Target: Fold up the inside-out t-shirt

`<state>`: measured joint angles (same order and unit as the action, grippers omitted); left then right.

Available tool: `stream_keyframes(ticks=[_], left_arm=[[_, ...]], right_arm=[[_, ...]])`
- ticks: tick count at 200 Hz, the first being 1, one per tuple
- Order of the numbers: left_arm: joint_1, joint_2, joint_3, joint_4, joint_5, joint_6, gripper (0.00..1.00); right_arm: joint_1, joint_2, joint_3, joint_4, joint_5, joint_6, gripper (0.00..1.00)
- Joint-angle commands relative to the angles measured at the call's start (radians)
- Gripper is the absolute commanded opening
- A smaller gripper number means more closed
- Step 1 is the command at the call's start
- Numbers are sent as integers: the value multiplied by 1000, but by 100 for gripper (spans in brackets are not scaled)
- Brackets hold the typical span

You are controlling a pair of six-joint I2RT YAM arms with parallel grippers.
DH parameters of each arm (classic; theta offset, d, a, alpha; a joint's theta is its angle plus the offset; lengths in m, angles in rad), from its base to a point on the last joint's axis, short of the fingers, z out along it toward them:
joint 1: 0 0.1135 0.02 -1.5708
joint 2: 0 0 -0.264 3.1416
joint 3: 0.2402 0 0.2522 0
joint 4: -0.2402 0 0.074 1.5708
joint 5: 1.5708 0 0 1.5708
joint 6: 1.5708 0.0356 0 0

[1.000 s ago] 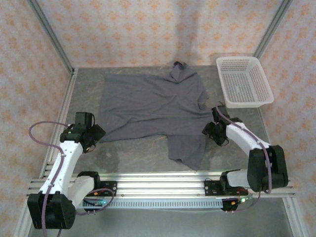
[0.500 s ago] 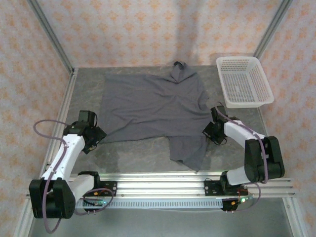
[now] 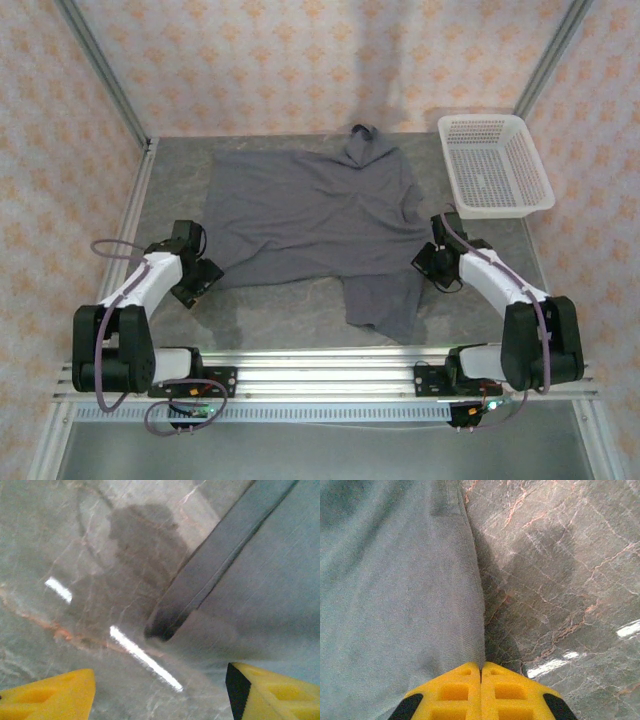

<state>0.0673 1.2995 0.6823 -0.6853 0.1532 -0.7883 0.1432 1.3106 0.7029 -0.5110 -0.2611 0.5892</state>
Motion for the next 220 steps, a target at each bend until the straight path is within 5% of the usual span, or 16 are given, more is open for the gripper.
stream_keyframes(ticks=[1,45,87,133,220], left_arm=[[11,23,-28,116,12,-18,67],[14,93,-45,141,-16,-9,49],[16,43,-29,23,-106,-8,0],[15,-129,-98,-92,-161,-7,0],[15,-108,-115,-109,-175,-25,0]], right_arm=[[-2,12,12,-13,0,-24,0],[-3,6,10,-16,-4,-25,0],[-3,-25,-6,-70,50,26,0],[-3,-241,-182,-105,112,160,0],[-2,-340,-235,-179,-26,161,0]])
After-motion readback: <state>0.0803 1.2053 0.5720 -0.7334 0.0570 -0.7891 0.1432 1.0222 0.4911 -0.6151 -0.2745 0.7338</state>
